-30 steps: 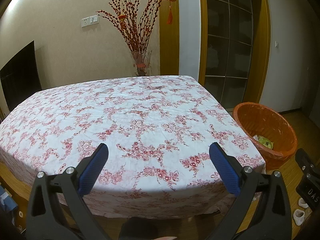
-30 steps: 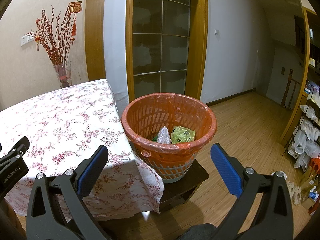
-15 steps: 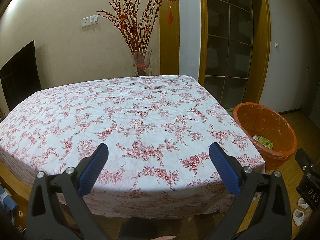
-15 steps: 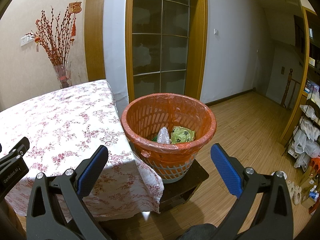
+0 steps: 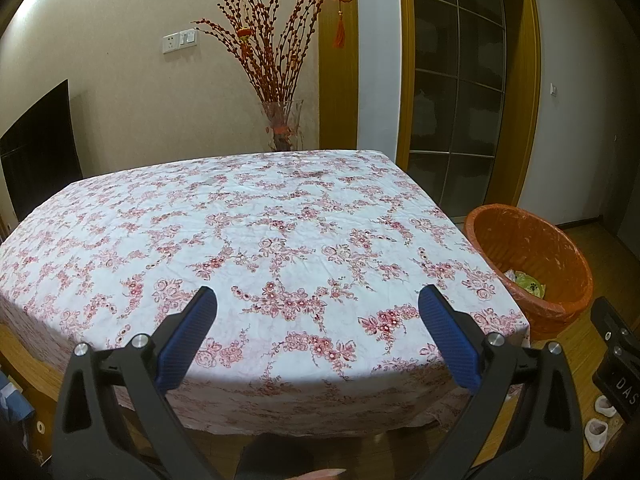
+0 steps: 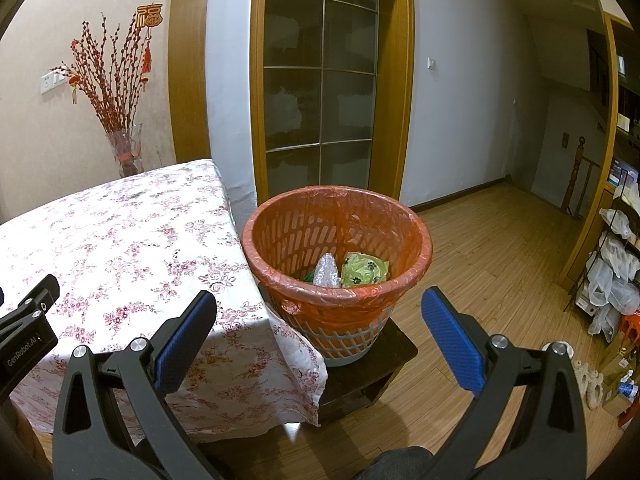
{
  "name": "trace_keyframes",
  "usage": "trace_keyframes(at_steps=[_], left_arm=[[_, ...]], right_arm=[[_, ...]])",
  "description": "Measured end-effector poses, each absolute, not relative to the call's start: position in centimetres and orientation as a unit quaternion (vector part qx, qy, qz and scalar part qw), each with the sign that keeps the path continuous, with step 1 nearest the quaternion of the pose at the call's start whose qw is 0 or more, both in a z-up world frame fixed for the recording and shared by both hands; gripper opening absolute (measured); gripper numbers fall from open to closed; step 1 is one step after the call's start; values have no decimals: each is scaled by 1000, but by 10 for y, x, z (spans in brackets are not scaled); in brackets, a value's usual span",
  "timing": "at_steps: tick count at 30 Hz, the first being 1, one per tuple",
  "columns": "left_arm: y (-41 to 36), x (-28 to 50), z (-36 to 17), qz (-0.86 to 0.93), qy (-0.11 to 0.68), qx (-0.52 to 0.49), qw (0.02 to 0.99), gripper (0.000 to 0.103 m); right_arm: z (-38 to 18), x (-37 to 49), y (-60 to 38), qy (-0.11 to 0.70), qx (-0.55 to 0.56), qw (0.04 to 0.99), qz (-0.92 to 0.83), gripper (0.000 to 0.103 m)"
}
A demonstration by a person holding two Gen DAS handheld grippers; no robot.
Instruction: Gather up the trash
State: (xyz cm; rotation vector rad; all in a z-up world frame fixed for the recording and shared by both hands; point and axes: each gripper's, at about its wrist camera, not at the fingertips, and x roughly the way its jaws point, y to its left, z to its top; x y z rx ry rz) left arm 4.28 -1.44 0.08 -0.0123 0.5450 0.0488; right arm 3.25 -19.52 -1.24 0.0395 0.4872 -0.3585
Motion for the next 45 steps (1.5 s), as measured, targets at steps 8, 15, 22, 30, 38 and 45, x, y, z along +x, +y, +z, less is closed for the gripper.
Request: trace_keyframes(at_steps=[8,15,22,30,38,45], left_arm=[[-14,43,1,25,269,-7,963,99],[-17,43,0,24,270,-6,962,99],[-17,43,-1,25,270,-7,962,99],[-17,43,-1,25,271,-7,962,99],[-18,42,-2,25,272,-8,962,99],[-18,42,-2,25,272,-9,962,99]], right_arm=[[-13,32,-195,240,20,954,-176,101],[-13,33,-194,240,20,954,-177,101],[-13,33,-194,240,20,954,-177,101],[-13,33,-194,240,20,954,-177,101],[-13,33,-194,240,20,954,-177,101],[-13,33,-194,240,20,954,-177,101]])
